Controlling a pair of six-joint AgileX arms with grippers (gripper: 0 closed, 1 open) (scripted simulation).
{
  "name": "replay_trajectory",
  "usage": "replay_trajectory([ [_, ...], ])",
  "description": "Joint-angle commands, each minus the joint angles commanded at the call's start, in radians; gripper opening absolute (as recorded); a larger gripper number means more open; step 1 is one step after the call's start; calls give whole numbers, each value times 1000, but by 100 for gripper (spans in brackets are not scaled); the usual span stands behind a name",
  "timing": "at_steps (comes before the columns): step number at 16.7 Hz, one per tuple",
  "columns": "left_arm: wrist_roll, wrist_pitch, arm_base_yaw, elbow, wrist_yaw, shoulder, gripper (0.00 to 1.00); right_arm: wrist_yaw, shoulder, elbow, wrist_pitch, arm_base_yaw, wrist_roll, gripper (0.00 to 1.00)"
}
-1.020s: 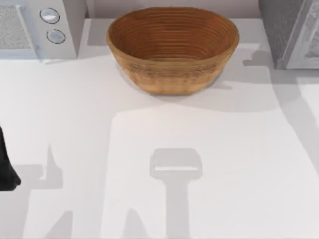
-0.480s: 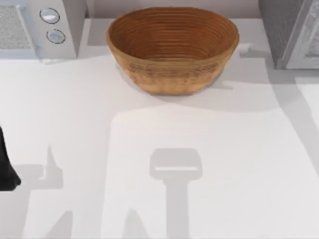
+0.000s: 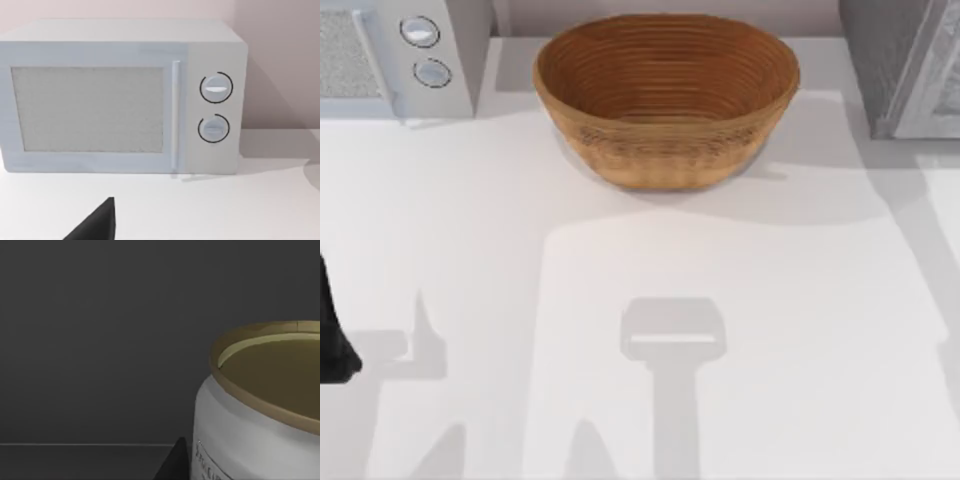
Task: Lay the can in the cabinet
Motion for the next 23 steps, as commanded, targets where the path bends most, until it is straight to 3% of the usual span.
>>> replay_trajectory([
  [19, 0, 0, 0, 0, 0, 0, 100, -42, 430, 593, -144, -49, -2, 0],
  [23, 0, 0, 0, 0, 0, 0, 100, -48, 464, 634, -156, -54, -3, 0],
])
